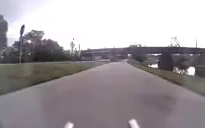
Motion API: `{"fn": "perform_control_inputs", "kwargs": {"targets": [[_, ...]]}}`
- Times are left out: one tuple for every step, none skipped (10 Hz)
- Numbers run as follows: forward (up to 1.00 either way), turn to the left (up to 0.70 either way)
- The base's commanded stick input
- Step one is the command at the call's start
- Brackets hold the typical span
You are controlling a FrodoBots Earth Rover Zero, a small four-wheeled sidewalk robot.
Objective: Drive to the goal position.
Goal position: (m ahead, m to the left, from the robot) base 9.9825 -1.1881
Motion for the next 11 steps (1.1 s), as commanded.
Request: {"fn": "perform_control_inputs", "kwargs": {"targets": [[0.7,-0.11],[0.7,-0.03],[0.7,0.0],[0.7,0.0],[0.7,0.0],[0.7,0.0],[0.7,0.0],[0.7,0.0],[0.7,0.0],[0.7,0.0],[0.7,0.0]]}}
